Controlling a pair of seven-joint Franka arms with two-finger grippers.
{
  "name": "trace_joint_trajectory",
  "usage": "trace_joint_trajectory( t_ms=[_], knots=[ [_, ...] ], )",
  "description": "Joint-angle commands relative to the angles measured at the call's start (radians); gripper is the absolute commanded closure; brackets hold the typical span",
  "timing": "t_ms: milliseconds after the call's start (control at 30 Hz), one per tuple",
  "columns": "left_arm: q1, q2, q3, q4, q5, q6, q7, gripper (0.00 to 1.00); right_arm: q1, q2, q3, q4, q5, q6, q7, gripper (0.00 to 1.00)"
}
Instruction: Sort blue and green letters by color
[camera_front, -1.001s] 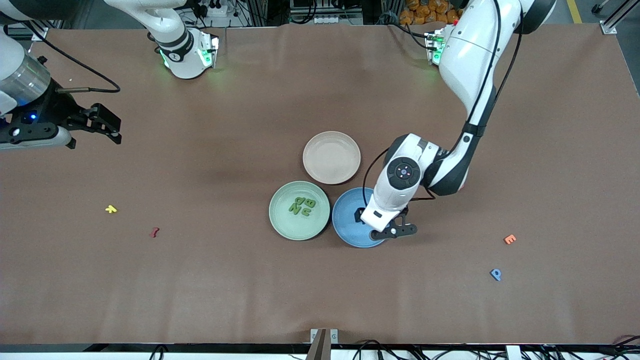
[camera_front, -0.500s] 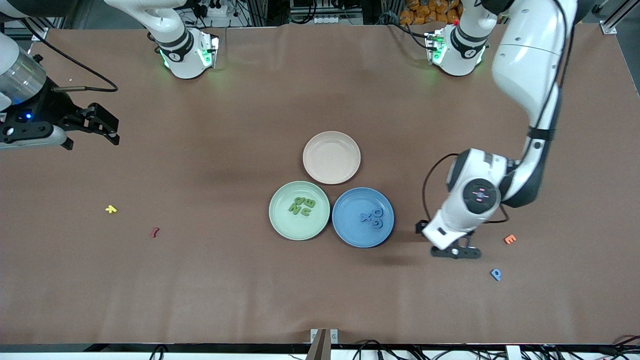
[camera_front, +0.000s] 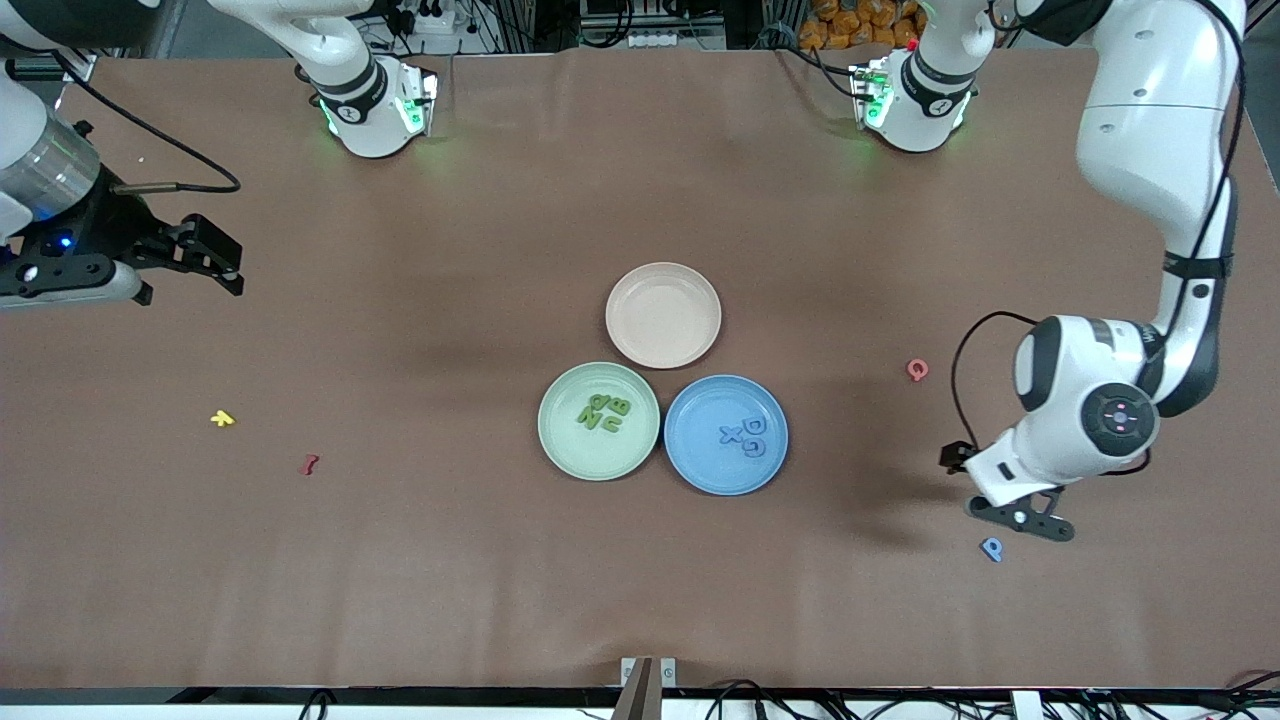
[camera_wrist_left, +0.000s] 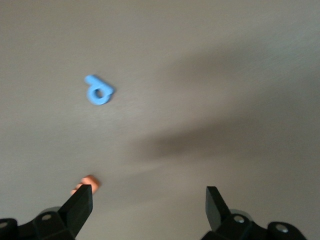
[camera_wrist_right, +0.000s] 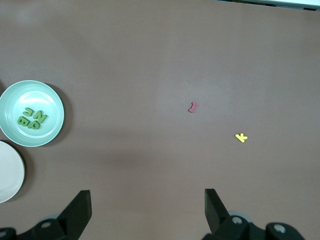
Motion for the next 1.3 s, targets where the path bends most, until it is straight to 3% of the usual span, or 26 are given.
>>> trace_joint_trajectory(
  t_ms=[0,600,1267],
  knots=[
    [0.036,0.05,-0.018,0.059,0.024,0.001,0.06,0.0,0.002,0.016,-0.005,0.033,0.011,-0.007,-0.004,0.0],
    [0.041,0.175,-0.038,0.217,0.023,0.079,0.062,0.0,0.002,0.016,-0.005,0.034,0.013,-0.012,-0.006,0.0],
    [0.054,0.271,-0.045,0.315,0.021,0.123,0.06,0.0,0.0,0.017,-0.005,0.034,0.008,-0.009,-0.006,0.0]
  ],
)
